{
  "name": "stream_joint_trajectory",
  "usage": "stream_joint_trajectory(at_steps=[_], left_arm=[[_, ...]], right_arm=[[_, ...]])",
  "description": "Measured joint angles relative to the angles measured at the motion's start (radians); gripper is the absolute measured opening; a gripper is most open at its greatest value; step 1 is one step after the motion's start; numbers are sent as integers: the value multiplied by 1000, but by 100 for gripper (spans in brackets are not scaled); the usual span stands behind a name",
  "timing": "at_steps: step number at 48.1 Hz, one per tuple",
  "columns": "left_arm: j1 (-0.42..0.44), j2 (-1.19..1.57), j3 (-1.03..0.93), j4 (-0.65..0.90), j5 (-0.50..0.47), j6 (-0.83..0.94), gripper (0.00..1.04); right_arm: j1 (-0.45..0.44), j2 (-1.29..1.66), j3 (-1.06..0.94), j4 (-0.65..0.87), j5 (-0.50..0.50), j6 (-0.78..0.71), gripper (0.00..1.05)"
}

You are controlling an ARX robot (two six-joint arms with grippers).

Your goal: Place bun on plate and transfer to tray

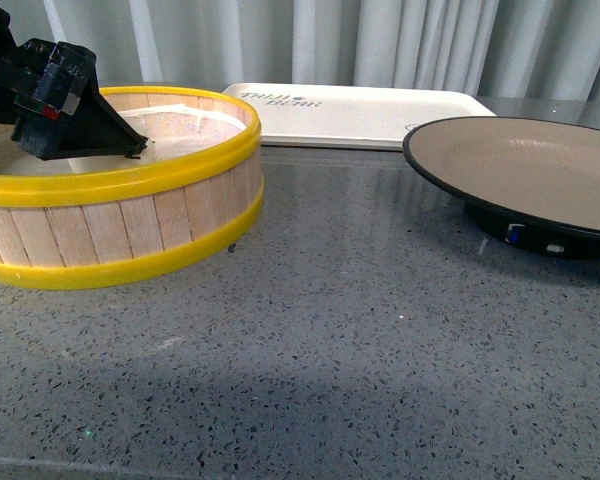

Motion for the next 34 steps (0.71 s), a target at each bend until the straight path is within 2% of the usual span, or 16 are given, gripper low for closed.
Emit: stream_joint_trajectory(at_steps=[9,15,21,34], left_arm=[[-13,0,-7,21,13,-6,36],[-20,-6,-31,93,41,-30,23],[-40,-35,-41,125,63,-45,4],[-137,-119,-27,209,119,-141,4]], right_arm=[[0,0,0,0,0,0,96],[0,0,0,0,0,0,96],[0,0,0,0,0,0,96],[0,0,0,0,0,0,96]])
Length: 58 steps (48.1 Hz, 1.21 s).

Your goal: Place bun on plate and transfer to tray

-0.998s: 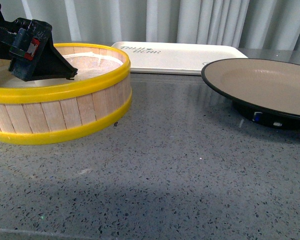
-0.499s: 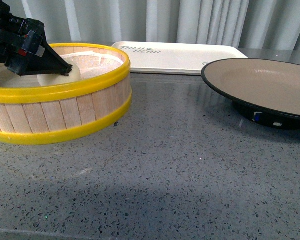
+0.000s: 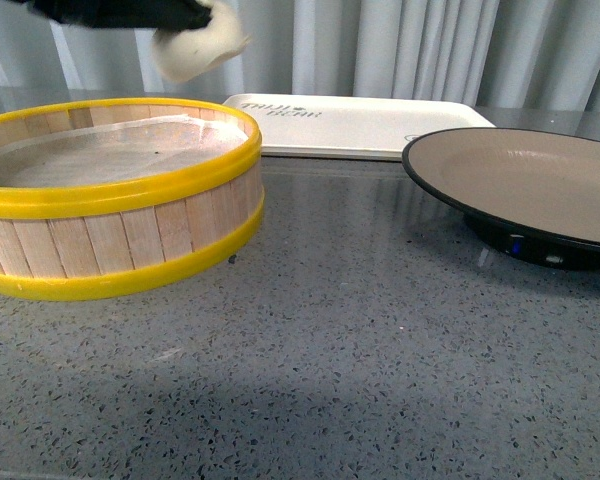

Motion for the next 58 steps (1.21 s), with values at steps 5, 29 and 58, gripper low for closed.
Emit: stream_joint_trajectory(at_steps=[5,29,58], left_arm=[[-54,-5,6,42,7,-21,4],[-367,103,16,168,-71,-8,4],[-528,377,331,-39,-219,31,4]], right_arm=[[0,0,0,0,0,0,96],[0,0,0,0,0,0,96],[0,0,0,0,0,0,96]])
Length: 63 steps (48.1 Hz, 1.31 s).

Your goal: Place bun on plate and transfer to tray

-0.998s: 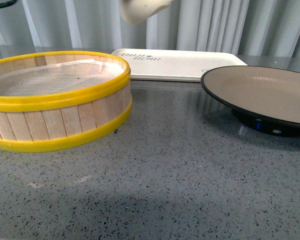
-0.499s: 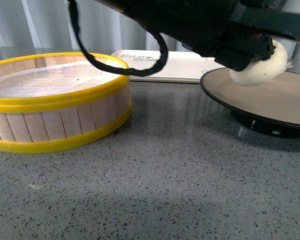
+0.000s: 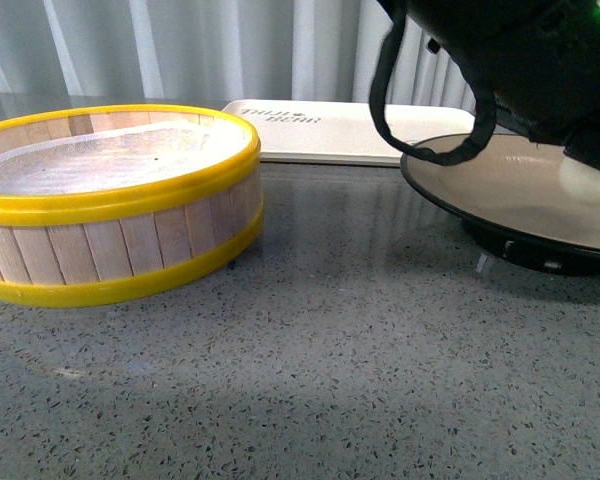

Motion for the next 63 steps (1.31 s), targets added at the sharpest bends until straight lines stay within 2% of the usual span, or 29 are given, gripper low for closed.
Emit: stream_joint_trajectory(at_steps=[24,38,50,56,63], left_arm=[[-14,130,132,-38,-92,34,5],[-12,138,131,-27,-115,36,55],[25,48,78,72,-102,-100,99],[72,-45,47,76,-156,-164,98],[93,-65,42,74,-174,-184,98]], right_arm=[[0,0,0,0,0,0,96],[0,0,0,0,0,0,96],[0,0,0,0,0,0,96],[0,0,0,0,0,0,96],[0,0,0,0,0,0,96]])
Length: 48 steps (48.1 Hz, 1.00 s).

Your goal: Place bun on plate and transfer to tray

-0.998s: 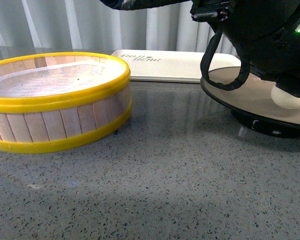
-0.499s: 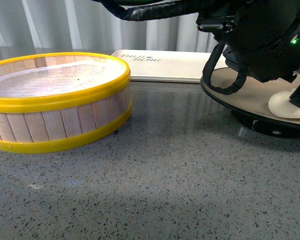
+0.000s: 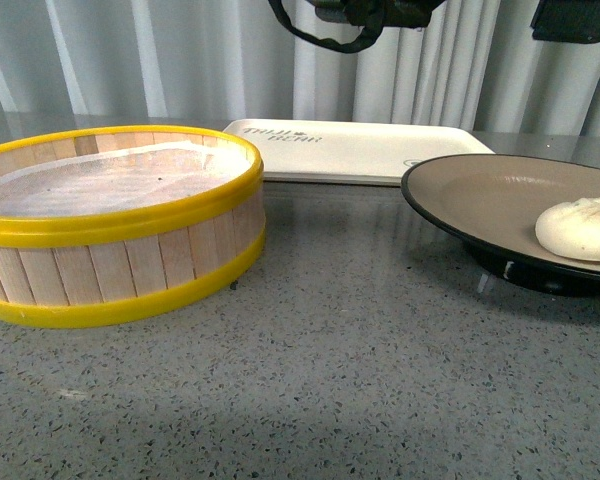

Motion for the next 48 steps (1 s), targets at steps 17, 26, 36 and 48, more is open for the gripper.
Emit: stream_joint_trajectory(at_steps=[17,26,36,48], left_arm=[[78,-267,-546,572,-636,-113,55],[230,-524,-980,692,-496,-131,12],[365,-719,-1214,725,-378,-134,4],[464,-896,-1360,697,-276,-134,4]], right_arm=[[0,0,0,0,3,0,96],[0,0,0,-1,0,0,96],[0,0,0,-1,0,0,96],[0,0,0,-1,0,0,96]])
